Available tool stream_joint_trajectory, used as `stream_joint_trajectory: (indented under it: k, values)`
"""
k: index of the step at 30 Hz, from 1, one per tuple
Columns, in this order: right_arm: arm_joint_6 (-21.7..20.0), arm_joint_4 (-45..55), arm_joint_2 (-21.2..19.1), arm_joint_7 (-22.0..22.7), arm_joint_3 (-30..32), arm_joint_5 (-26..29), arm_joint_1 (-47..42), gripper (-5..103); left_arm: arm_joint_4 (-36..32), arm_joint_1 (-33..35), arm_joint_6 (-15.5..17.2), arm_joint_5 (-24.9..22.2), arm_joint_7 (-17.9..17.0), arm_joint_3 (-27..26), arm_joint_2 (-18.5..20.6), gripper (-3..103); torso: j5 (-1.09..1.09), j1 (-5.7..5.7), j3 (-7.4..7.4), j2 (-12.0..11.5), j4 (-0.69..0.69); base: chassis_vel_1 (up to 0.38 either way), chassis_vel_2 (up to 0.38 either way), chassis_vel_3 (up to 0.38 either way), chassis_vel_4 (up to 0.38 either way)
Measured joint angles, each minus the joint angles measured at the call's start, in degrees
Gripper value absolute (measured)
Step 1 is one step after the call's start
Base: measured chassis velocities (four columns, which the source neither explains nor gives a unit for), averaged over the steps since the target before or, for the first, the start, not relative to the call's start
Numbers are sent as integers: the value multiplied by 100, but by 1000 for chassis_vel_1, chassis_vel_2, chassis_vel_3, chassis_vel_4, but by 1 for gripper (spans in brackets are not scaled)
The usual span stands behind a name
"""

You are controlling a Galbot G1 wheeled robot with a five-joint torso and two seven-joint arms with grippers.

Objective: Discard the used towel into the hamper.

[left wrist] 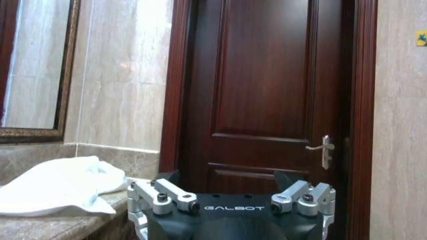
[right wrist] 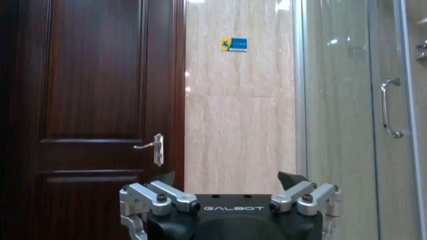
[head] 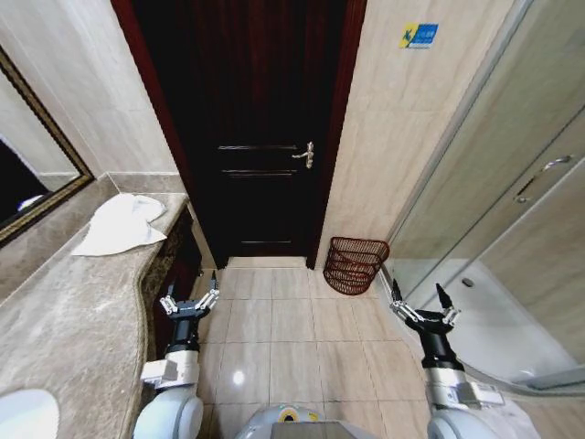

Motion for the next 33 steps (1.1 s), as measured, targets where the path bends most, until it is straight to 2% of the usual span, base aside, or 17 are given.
stream_joint_trajectory:
  k: [5, 10, 23, 33]
  values:
    - [117, 17, 67, -191, 11, 182, -46, 100, -180, 63, 58, 83, -479, 0, 23, 95, 0, 0, 0, 0, 0, 0, 0, 0, 0]
    - [130, 19, 98, -226, 17, 212, -62, 100, -226, 66, 140, 30, -651, -26, 49, 94, -1, 0, 0, 0, 0, 0, 0, 0, 0]
    - [129, 25, 142, -337, 39, 335, -20, 100, -164, 132, 81, -37, -466, -19, 88, 95, -1, 0, 0, 0, 0, 0, 0, 0, 0]
    - [190, -38, 113, -282, -16, 322, 33, 100, -195, 129, 151, -164, -562, 97, 16, 96, 0, 0, 0, 0, 0, 0, 0, 0, 0]
